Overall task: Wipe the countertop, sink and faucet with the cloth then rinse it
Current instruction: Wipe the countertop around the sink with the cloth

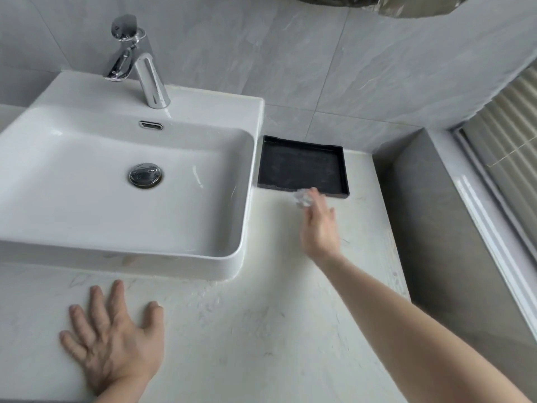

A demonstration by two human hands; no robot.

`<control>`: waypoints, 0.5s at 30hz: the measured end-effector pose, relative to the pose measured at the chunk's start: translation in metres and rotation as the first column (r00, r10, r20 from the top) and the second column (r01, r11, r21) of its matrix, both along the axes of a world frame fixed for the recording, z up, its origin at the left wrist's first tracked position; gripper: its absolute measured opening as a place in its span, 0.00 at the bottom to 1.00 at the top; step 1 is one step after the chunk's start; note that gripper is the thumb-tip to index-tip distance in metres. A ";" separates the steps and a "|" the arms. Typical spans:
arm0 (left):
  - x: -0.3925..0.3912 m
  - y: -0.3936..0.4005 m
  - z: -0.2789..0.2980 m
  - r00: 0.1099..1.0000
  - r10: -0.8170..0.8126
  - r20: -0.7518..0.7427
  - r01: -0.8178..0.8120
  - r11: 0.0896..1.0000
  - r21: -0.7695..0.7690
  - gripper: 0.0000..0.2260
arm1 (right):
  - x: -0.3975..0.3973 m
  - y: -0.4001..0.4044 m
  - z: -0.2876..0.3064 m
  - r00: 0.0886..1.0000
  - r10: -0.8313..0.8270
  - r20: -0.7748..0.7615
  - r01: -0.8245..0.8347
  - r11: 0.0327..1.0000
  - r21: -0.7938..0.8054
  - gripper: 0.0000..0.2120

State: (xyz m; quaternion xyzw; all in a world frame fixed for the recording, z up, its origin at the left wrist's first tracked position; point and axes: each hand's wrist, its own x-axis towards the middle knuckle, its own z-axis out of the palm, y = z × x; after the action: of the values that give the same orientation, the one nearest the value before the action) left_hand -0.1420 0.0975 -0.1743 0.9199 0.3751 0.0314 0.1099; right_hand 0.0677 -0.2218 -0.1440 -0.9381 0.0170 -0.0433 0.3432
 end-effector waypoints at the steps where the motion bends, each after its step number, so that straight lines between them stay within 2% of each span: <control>1: 0.000 0.000 0.000 1.000 0.002 0.006 -0.002 1.000 0.000 0.38 | 0.001 0.022 -0.003 0.995 0.082 -0.047 -0.084 0.996 -0.043 0.21; 4: 0.000 0.000 -0.001 1.000 0.005 0.011 -0.005 1.000 0.001 0.38 | -0.007 0.063 -0.015 0.957 0.251 -0.148 -0.280 0.930 -0.238 0.24; 7: 0.002 0.000 -0.001 1.000 -0.003 0.010 0.003 1.000 0.008 0.38 | -0.011 0.048 -0.022 0.956 0.254 -0.147 -0.287 0.914 -0.286 0.26; 11: 0.001 0.002 -0.002 1.000 -0.011 0.000 0.011 1.000 0.019 0.37 | -0.010 -0.026 -0.024 0.990 0.035 -0.137 -0.069 0.964 -0.257 0.27; 15: 0.001 0.000 0.000 1.000 -0.001 0.006 0.001 1.000 0.010 0.37 | -0.024 -0.121 -0.012 0.971 -0.203 -0.124 0.174 0.962 -0.209 0.25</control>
State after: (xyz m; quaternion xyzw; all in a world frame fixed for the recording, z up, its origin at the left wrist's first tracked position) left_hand -0.1413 0.0970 -0.1744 0.9205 0.3743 0.0362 0.1063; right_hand 0.0441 -0.3432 -0.1562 -0.9621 0.1269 -0.0094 0.2412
